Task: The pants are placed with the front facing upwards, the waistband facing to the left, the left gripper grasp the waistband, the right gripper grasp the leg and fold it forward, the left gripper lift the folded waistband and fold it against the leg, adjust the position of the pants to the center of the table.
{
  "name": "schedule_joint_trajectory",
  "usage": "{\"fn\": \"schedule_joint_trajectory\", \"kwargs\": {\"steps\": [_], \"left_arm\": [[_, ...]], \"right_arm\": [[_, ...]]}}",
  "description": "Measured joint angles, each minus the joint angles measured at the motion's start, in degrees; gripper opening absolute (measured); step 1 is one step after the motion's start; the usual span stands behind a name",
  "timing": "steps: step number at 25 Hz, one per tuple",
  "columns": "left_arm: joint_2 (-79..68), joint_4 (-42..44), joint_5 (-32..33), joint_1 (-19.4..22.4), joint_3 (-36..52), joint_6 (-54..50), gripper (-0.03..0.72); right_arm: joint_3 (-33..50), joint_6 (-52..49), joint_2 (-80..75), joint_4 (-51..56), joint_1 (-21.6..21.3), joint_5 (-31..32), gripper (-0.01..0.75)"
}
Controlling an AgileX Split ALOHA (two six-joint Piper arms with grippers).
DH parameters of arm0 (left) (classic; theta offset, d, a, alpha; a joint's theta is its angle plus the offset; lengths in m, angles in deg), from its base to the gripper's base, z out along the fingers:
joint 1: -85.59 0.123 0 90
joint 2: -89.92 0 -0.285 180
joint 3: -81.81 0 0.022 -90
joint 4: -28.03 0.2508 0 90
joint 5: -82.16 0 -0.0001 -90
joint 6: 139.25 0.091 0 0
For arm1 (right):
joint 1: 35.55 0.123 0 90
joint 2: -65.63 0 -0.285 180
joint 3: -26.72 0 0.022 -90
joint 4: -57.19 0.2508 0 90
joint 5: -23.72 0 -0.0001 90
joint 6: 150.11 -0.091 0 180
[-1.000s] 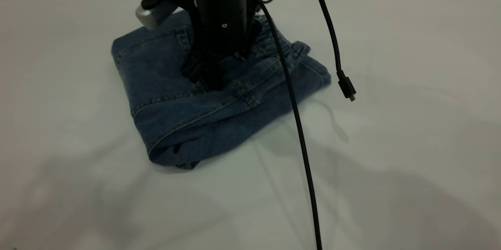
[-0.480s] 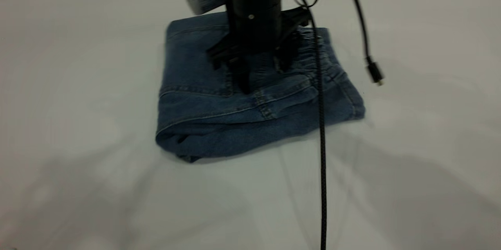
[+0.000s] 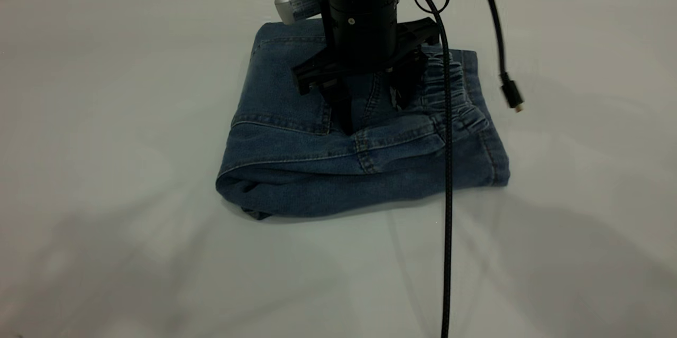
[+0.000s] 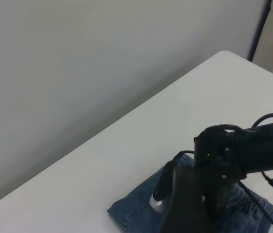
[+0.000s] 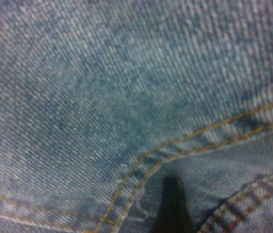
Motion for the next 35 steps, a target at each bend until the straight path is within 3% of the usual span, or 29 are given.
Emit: {"fn": "schedule_joint_trajectory", "kwargs": {"steps": [8, 12, 18, 27, 31, 35], "left_arm": [[0.0, 0.0, -0.2, 0.0, 0.0, 0.0, 0.467], [0.1, 0.2, -0.2, 0.0, 0.0, 0.0, 0.467], [2.4, 6.6, 1.6, 0.0, 0.0, -2.7, 0.467], [11.1, 13.7, 13.9, 0.0, 0.0, -15.4, 0.467], [15.1, 15.1, 20.8, 0.0, 0.0, -19.8, 0.467], [19.2, 15.0, 22.9, 0.0, 2.1, -21.8, 0.463]], "right_arm": [[0.1, 1.6, 9.2, -1.7, 0.1, 1.9, 0.478], [0.1, 5.6, 15.9, -1.7, 0.1, 5.7, 0.478], [0.8, 10.7, 24.7, -0.9, 0.1, 7.5, 0.478], [2.2, 16.1, 40.1, 7.1, 0.1, 7.5, 0.477], [7.5, 16.7, 49.3, 10.6, 0.1, 7.5, 0.462], [15.1, 17.8, 59.5, 12.6, 0.1, 7.5, 0.435]]}}
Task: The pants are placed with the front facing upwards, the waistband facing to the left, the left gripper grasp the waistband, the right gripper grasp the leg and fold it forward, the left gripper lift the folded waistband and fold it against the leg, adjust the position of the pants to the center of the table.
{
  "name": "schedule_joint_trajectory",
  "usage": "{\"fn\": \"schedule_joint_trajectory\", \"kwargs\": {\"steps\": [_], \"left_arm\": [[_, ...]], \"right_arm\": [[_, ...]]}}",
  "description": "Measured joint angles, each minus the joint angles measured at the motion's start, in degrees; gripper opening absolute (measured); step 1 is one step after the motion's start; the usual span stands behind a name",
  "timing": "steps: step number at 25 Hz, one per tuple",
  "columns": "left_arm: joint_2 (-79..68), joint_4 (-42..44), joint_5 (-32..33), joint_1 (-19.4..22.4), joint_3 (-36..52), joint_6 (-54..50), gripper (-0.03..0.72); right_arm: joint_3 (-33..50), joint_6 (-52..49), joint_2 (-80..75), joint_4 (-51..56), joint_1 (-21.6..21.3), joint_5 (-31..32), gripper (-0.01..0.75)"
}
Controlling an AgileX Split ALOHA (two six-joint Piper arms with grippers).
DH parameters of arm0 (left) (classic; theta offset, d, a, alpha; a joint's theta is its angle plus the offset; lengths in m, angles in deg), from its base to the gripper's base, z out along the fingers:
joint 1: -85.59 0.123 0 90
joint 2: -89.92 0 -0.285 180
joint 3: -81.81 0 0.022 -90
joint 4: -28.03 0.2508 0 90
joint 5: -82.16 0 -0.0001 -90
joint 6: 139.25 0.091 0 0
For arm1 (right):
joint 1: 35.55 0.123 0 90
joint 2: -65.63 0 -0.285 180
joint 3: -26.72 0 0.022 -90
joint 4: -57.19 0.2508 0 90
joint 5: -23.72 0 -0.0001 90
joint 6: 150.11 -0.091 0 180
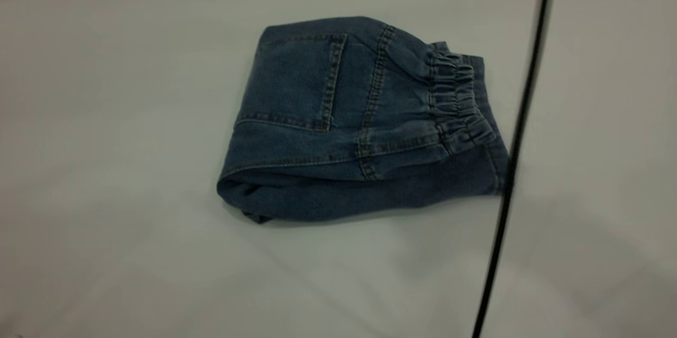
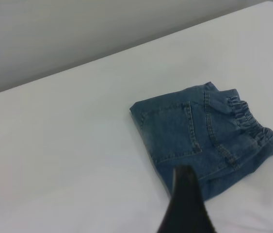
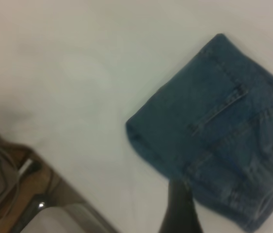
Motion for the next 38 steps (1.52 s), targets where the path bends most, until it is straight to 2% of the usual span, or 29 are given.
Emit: {"fn": "schedule_joint_trajectory", "kwargs": {"steps": [15, 27, 34, 38], "left_arm": [[19.8, -0.3, -0.2, 0.0, 23.3, -7.5, 0.443], [31.7, -0.3, -3.0, 0.0, 39.4, -10.2, 0.443], [31.7, 0.0, -6.6, 0.0, 41.0, -10.0, 0.443], [31.7, 0.1, -7.8, 0.0, 41.9, -10.0, 0.443]], "right_arm": [[25.8, 0.8, 33.6, 9.5, 0.0, -0.1, 0.423], [49.8, 2.4, 59.8, 2.1, 0.0, -0.2, 0.423], [64.4, 2.3, 73.4, -0.6, 0.0, -6.9, 0.423], [65.7, 1.1, 77.2, -3.1, 0.0, -10.9, 0.423]]}}
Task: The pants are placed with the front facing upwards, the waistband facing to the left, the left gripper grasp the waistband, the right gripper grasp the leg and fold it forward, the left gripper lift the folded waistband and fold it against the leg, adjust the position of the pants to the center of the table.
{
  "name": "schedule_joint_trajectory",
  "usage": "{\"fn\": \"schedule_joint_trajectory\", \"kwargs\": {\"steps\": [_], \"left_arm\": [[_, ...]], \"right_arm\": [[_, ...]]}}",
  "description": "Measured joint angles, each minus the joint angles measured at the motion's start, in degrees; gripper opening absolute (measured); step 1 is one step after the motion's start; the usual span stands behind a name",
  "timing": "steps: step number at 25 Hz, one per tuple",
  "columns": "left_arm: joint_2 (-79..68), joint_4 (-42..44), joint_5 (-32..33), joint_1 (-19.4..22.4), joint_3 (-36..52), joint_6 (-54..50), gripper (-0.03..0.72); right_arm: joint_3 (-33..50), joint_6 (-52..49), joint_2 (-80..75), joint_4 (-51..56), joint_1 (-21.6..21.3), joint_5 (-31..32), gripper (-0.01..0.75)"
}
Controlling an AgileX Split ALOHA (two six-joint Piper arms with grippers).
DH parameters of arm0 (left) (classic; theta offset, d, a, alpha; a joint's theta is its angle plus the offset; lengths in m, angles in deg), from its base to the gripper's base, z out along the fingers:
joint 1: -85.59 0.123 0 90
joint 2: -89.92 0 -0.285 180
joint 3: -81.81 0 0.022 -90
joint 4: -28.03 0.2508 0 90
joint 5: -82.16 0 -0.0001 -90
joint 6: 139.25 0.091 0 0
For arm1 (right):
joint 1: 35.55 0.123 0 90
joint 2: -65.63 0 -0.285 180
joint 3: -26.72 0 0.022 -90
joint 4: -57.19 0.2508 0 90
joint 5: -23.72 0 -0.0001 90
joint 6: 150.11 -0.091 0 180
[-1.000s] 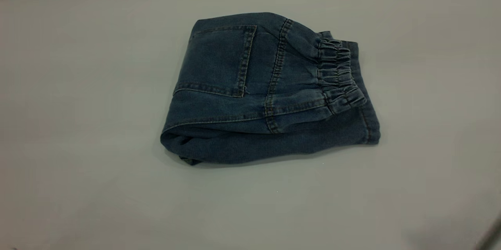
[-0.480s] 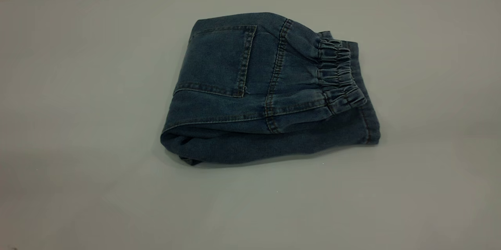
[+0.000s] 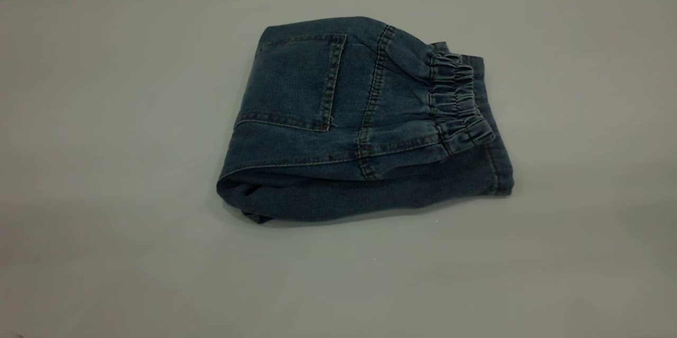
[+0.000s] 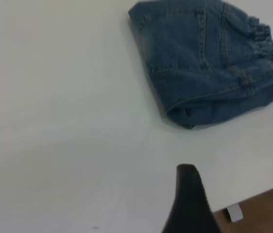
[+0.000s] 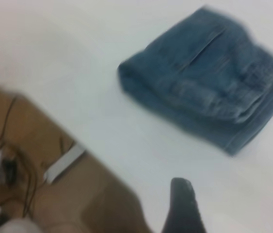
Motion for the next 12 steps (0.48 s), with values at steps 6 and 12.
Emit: {"fn": "schedule_joint_trajectory", "kwargs": {"steps": [6, 12], "left_arm": [[0.0, 2.6, -0.7, 0.0, 0.5, -0.2, 0.443], [0.0, 4.1, -0.8, 0.0, 0.5, -1.9, 0.437]], "right_arm": [[-0.1, -1.8, 0.0, -1.0, -0.1, 0.2, 0.423], [-0.1, -1.8, -0.1, -0.7, -0.1, 1.1, 0.423]]}}
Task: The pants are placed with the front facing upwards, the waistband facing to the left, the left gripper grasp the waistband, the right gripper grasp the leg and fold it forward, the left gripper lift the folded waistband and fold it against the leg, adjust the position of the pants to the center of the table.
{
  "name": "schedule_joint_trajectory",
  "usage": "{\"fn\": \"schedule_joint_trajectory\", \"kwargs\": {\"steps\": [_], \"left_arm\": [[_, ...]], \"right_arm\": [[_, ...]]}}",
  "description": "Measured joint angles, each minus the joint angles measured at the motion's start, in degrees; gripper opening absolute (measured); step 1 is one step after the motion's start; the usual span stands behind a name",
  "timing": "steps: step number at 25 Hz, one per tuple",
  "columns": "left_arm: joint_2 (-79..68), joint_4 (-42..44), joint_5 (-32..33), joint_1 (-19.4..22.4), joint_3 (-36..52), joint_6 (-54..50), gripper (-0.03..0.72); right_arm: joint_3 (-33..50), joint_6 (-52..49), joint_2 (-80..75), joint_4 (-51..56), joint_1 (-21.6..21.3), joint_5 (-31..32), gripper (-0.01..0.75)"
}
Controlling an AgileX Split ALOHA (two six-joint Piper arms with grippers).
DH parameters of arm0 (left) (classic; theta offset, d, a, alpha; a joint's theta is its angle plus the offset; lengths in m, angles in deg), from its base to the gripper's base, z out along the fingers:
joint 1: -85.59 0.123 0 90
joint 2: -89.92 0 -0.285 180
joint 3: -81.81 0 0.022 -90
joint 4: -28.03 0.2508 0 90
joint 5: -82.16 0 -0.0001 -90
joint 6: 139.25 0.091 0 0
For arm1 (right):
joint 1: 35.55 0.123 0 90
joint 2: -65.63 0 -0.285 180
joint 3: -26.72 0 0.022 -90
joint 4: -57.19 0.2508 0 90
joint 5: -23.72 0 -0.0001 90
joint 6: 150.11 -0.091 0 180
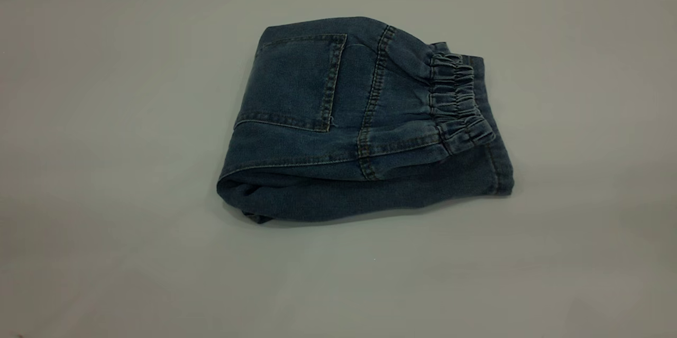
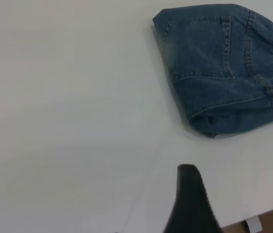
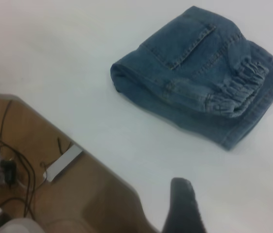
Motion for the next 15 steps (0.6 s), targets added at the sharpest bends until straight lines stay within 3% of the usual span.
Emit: {"fn": "schedule_joint_trajectory", "kwargs": {"steps": [12, 15], "left_arm": [[0.0, 0.0, 0.1, 0.0, 0.0, 0.0, 0.437], [0.0, 0.0, 0.1, 0.8, 0.0, 0.2, 0.437]], "right_arm": [[0.0, 0.1, 0.0, 0.5, 0.0, 0.1, 0.423], [0.0, 0.1, 0.0, 1.1, -2.0, 0.1, 0.423]]}}
